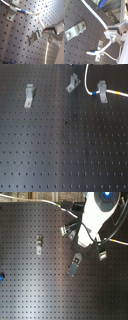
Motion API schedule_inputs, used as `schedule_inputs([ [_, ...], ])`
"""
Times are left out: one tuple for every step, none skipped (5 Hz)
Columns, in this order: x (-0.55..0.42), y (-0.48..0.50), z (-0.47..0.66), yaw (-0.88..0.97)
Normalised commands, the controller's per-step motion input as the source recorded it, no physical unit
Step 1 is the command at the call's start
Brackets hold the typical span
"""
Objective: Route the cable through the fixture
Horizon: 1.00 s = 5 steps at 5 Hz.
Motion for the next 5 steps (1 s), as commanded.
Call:
schedule_inputs([
  [-0.28, 0.12, 0.51, 0.69],
  [-0.128, 0.234, 0.57, 0.55],
  [0.085, 0.061, 0.01, 0.07],
  [0.0, 0.0, 0.02, 0.0],
  [-0.009, -0.01, 0.15, 0.0],
])
